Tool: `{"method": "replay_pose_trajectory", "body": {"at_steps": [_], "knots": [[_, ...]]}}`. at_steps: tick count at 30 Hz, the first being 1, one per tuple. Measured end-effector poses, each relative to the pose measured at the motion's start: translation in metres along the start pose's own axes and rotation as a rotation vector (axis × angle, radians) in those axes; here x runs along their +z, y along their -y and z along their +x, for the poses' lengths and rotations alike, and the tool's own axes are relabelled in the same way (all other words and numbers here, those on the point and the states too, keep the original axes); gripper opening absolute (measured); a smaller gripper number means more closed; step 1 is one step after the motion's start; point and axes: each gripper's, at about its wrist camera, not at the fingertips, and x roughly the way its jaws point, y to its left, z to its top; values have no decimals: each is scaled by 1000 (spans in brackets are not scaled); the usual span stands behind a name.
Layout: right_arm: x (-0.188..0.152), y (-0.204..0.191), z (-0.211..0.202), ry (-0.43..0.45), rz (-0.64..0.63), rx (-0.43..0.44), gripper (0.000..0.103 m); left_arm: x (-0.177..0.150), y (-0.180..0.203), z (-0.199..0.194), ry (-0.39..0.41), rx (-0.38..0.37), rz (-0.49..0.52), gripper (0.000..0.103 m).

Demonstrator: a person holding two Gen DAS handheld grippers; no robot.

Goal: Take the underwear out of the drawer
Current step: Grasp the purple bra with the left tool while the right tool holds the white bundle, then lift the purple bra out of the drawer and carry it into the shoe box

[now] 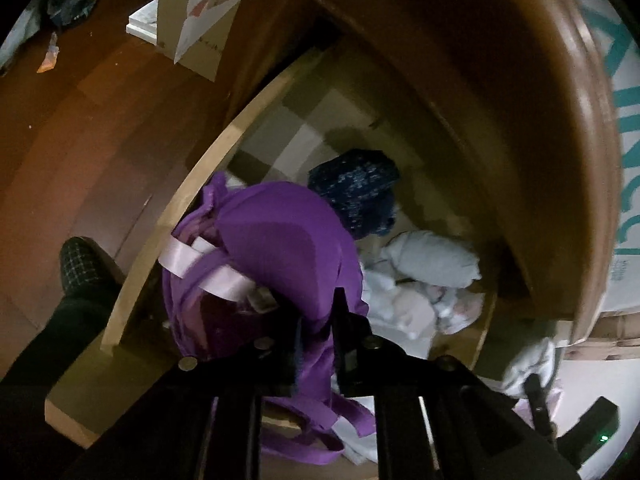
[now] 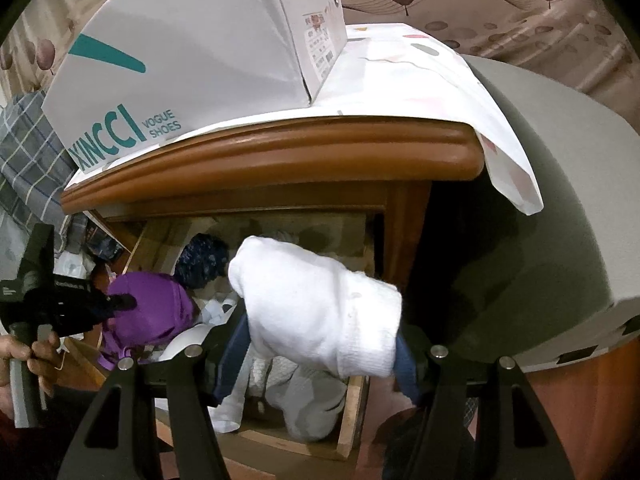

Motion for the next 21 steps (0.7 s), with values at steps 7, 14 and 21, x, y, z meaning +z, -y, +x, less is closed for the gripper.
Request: {"method": "replay_pose_trajectory", "body": {"at_steps": [7, 14, 21], "knots": [[1, -1, 4, -13, -3, 9, 64, 3, 0, 3, 26, 6, -33, 28], [-1, -5, 4, -14, -16, 16, 64, 11, 7, 10, 19, -9, -58, 31], [0, -4, 4, -13, -16, 24, 64, 14, 17, 11, 72, -55, -31, 60]]}}
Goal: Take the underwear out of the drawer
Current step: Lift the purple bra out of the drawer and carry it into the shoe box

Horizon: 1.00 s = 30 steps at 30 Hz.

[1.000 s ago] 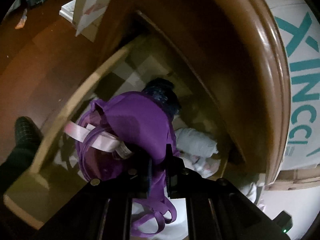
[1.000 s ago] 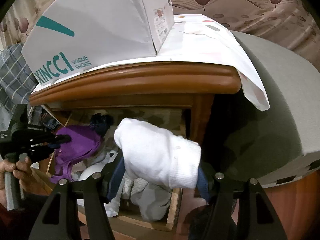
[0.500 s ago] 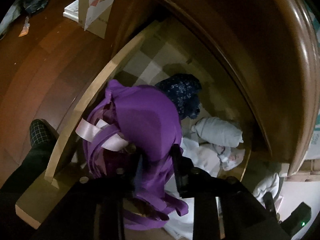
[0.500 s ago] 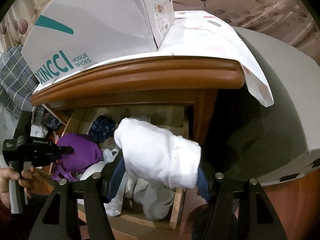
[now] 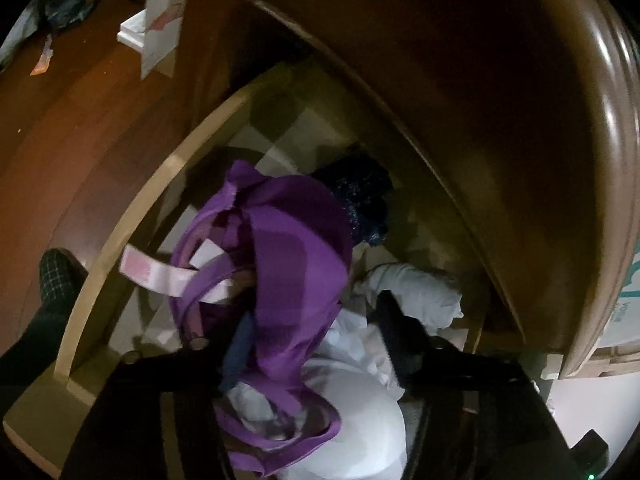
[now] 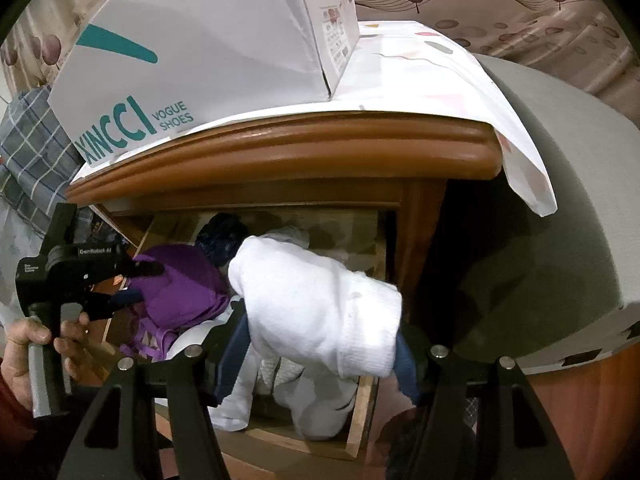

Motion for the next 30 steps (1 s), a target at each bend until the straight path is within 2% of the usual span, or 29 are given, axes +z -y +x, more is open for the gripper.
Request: {"method": "replay_pose_trajectory", "body": {"at_steps": [1, 3, 6, 8, 9, 10, 11, 14, 17, 21, 30], "knots": [[0, 0, 0, 0, 0, 1, 64, 1, 0, 2, -2, -10, -2, 64], [0, 1, 0, 0, -1, 2, 64, 3, -1, 8, -7, 3, -10, 64], [1, 1, 2, -3, 3, 2, 64, 4, -2, 11, 49, 18, 9, 61], [1, 1, 2, -5, 4, 3, 64, 2, -2, 15, 58, 40, 38, 41], [1, 1, 2, -4, 3, 3, 64, 2, -3, 18, 44, 47, 42, 39], [1, 1, 3, -5, 1, 0, 64, 1, -6, 22, 25, 26, 30, 30], [1, 1, 3, -6, 0, 0, 64, 1, -8, 24, 15, 1, 17, 24], [1, -1, 5, -9, -5, 1, 64, -1, 2, 21, 36, 8, 63, 12], [1, -2, 5, -9, -12, -7, 64, -6, 15, 14, 65, 15, 99, 8], [1, -2, 5, -7, -11, -8, 64, -12, 26, -3, 92, 29, 163, 8], [-1, -3, 2, 2, -6, -3, 64, -25, 39, -58, 86, 4, 249, 8]]}}
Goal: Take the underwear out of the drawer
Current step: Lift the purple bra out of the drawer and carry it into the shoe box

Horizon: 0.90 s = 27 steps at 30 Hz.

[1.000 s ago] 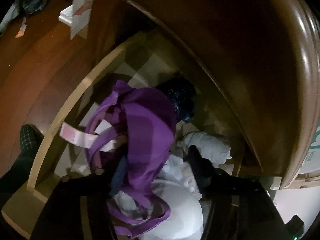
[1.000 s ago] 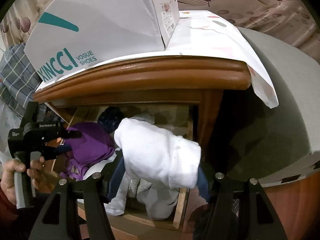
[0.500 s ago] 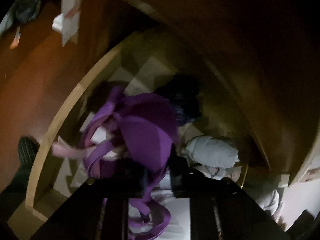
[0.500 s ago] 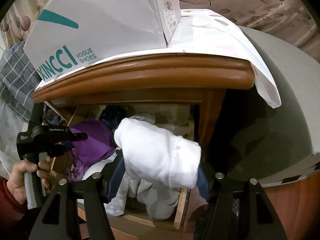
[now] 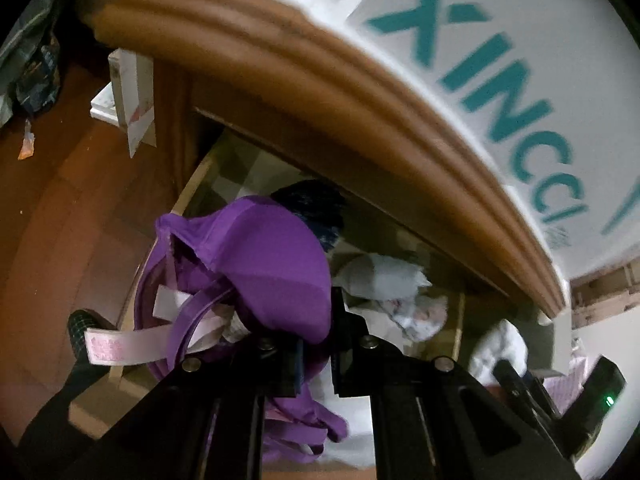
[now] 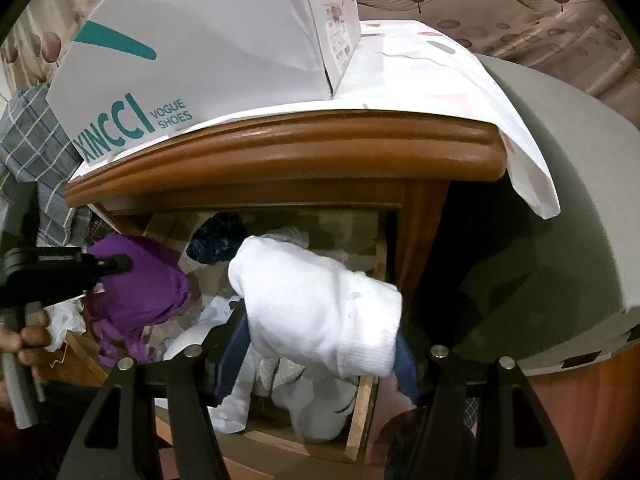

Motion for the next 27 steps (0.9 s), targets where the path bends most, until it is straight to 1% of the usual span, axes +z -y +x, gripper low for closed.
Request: {"method": "replay_pose_trajectory", "body": {"at_steps": [7, 10, 16, 19, 22, 24, 26, 27], "knots": [[-1, 3, -1, 4, 10, 2, 64, -11, 23, -55, 44, 6, 123, 8], [-1, 3, -1, 2, 11, 5, 64, -12, 36, -86, 70, 9, 185, 8], [0, 2, 2, -7, 1, 8, 64, -12, 79, -154, 136, 3, 329, 8], [1, 2, 2, -8, 2, 8, 64, -11, 101, -195, 173, -20, 382, 8], [1, 2, 3, -8, 5, 8, 64, -5, 120, -235, 217, -46, 411, 8], [1, 3, 2, -9, 7, 9, 64, 4, 131, -260, 247, -71, 413, 8], [1, 4, 1, -5, 11, 11, 64, 19, 145, -285, 305, -66, 416, 8], [1, 4, 1, 0, 11, 7, 64, 26, 151, -292, 321, -64, 428, 8]]}}
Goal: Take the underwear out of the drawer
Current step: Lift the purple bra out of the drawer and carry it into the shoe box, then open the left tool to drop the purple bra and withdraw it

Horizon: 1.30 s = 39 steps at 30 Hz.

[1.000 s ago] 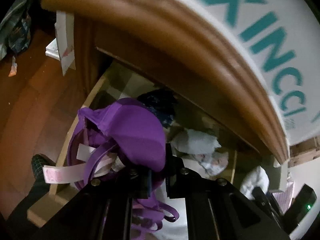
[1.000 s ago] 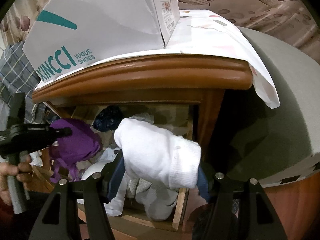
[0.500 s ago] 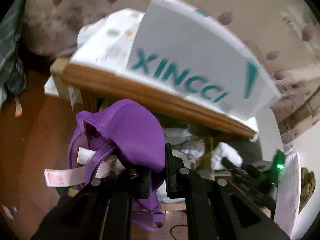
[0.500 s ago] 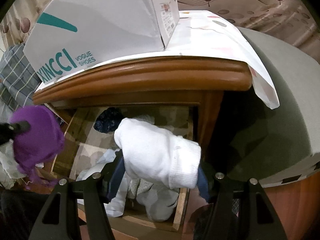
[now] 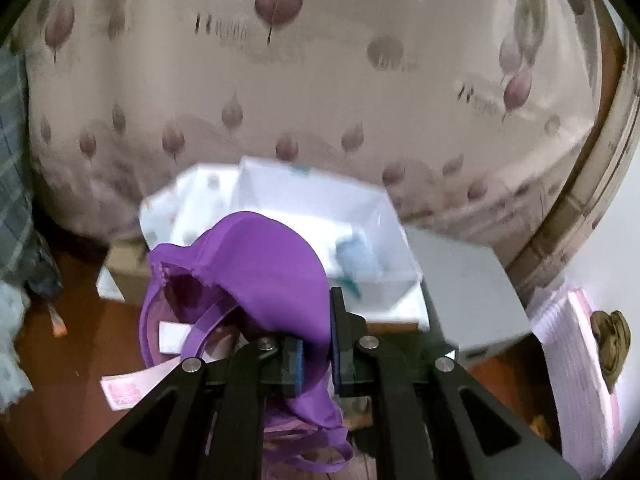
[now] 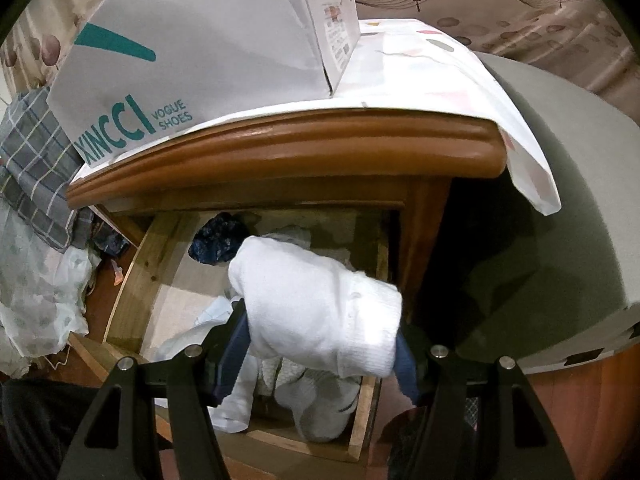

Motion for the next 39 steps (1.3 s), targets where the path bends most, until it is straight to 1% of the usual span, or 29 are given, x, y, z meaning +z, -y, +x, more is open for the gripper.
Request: {"method": "replay_pose_trajectory", "body": {"at_steps": [2, 5, 7, 11, 13, 17, 19, 21, 23, 26, 28, 31, 33, 35, 37, 39], "knots": [[1, 0, -1, 8, 3, -6, 64, 21, 4, -4, 41, 13, 15, 8], [0, 0, -4, 21, 10, -15, 64, 51, 5, 10, 65, 38, 39, 9], [0, 0, -4, 22, 9, -25, 64, 65, 3, 28, 43, 55, 39, 9], [0, 1, -3, 21, 22, -41, 64, 83, -13, 75, -11, 81, -3, 9], [1, 2, -2, 22, 21, -60, 64, 87, -20, 96, -28, 95, -29, 9], [0, 4, 1, 12, 27, -82, 64, 95, -25, 137, -83, 107, -31, 9], [0, 6, 4, -3, 39, -80, 64, 99, -25, 153, -84, 115, -35, 9], [0, 7, 5, -9, 45, -79, 64, 104, -24, 172, -106, 107, -27, 9], [1, 6, 6, -11, 40, -75, 64, 107, -25, 188, -107, 108, -30, 9], [0, 4, 7, -14, 25, -80, 64, 107, -26, 213, -141, 90, -37, 10], [1, 2, 8, -15, 22, -78, 64, 107, -30, 227, -165, 100, -44, 10], [0, 2, 8, -17, 22, -75, 64, 105, -38, 244, -189, 113, -66, 10], [0, 2, 8, -18, 23, -78, 64, 103, -41, 253, -203, 119, -57, 10], [0, 2, 8, -20, 28, -76, 64, 99, -42, 258, -214, 137, -44, 13], [0, 2, 8, -19, 29, -80, 64, 96, -44, 261, -233, 137, -47, 15], [0, 1, 9, -20, 30, -79, 64, 94, -44, 261, -236, 145, -48, 20]]}}
